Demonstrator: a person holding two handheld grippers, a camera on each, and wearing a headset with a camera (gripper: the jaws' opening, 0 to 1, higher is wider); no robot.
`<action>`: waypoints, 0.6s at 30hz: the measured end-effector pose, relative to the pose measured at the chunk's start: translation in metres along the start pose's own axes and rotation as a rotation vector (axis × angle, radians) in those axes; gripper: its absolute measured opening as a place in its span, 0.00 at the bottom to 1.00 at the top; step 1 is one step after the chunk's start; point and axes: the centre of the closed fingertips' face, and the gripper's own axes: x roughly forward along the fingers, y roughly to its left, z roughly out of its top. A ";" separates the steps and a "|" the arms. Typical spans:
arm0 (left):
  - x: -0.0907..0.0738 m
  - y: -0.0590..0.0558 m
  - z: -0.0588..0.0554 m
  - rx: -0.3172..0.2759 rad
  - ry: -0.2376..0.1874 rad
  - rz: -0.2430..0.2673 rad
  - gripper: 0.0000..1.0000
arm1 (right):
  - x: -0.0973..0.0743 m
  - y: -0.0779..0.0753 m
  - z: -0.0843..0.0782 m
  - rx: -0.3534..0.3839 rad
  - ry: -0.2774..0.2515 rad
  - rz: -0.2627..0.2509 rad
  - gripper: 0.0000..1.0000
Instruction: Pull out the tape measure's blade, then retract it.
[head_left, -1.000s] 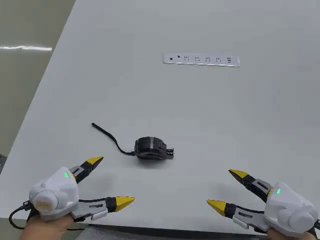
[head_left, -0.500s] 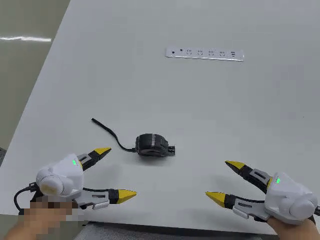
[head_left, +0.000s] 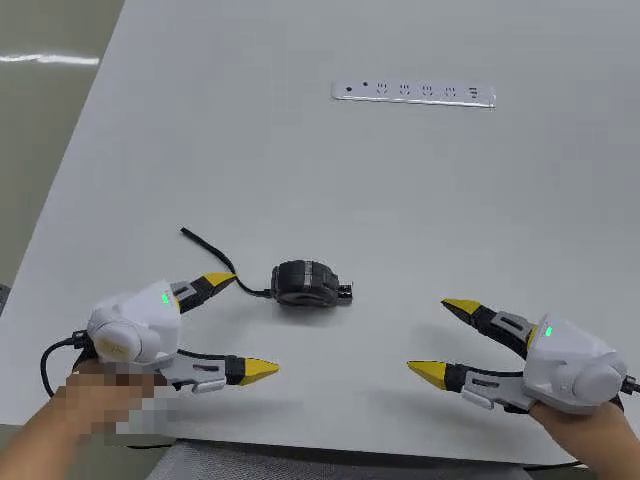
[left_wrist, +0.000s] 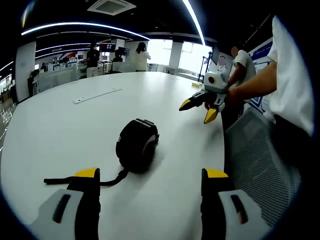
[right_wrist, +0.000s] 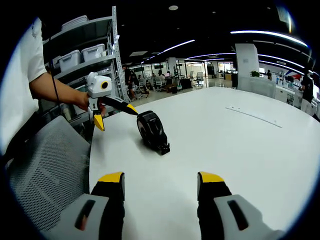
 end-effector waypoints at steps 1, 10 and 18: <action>0.001 0.001 0.001 0.002 0.002 -0.004 0.81 | 0.001 0.000 -0.001 0.000 0.003 0.002 0.58; 0.012 0.008 0.003 0.036 0.026 -0.045 0.81 | 0.013 -0.001 0.001 -0.010 0.005 0.047 0.58; 0.024 0.010 0.001 0.058 0.050 -0.084 0.79 | 0.021 0.000 0.005 -0.019 -0.010 0.079 0.57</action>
